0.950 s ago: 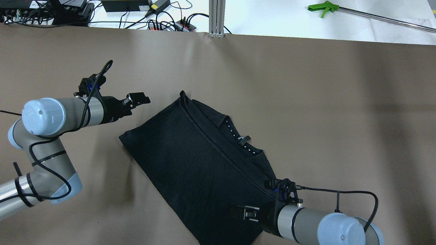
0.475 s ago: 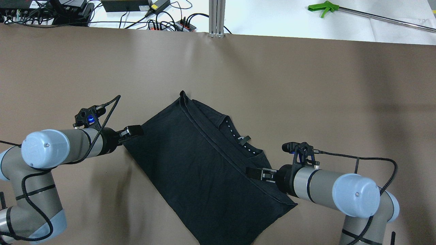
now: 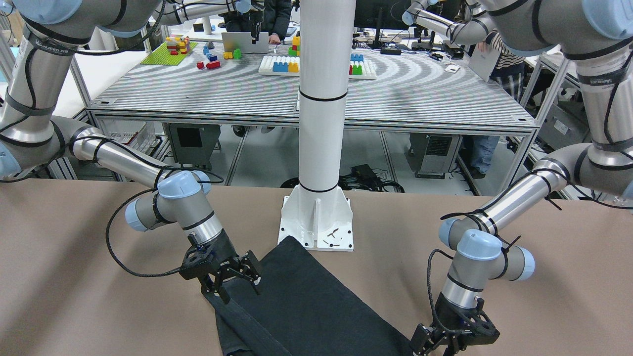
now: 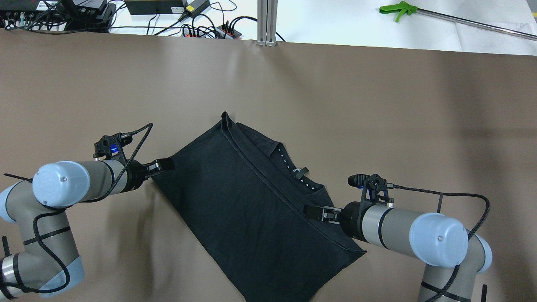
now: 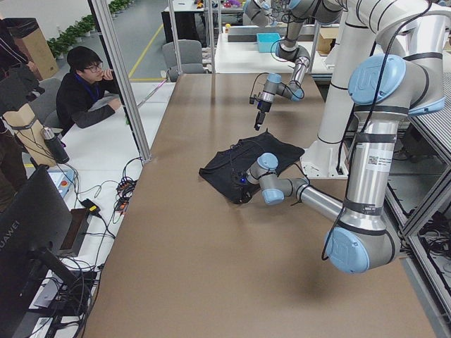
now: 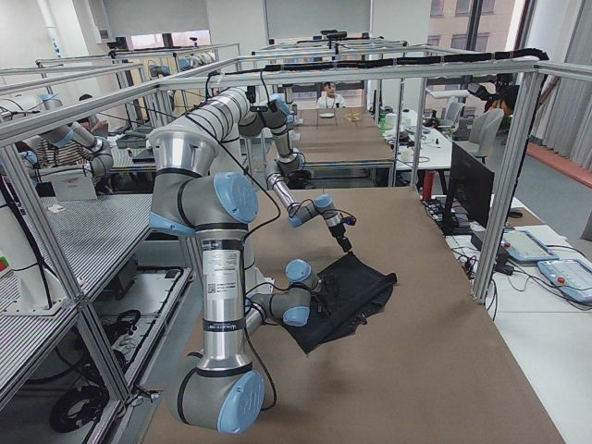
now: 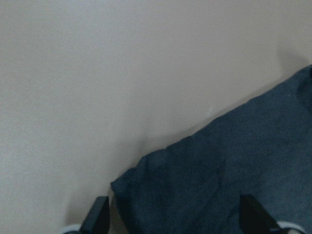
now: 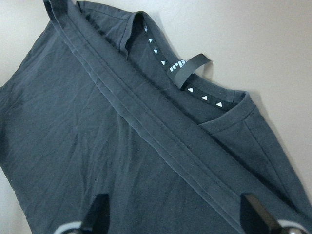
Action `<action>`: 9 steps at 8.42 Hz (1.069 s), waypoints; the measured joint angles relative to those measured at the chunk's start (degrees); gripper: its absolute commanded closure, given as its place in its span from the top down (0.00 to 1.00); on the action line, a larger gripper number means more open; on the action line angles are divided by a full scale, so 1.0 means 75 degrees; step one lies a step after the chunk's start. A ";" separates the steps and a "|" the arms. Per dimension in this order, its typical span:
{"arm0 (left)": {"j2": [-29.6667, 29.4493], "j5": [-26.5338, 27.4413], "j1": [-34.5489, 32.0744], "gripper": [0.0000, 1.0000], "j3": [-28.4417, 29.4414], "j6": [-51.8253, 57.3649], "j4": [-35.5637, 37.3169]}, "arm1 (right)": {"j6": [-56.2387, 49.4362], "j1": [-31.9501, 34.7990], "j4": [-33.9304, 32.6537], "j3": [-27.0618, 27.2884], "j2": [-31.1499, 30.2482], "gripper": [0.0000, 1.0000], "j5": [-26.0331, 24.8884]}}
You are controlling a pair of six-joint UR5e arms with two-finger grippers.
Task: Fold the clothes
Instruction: 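Grasp the shirt edge nearest the left gripper and lift it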
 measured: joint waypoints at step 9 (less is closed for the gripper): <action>-0.0168 -0.0011 -0.0012 0.00 0.0461 0.0138 -0.0147 | 0.0005 -0.0020 0.0009 -0.0107 0.0045 0.93 -0.0017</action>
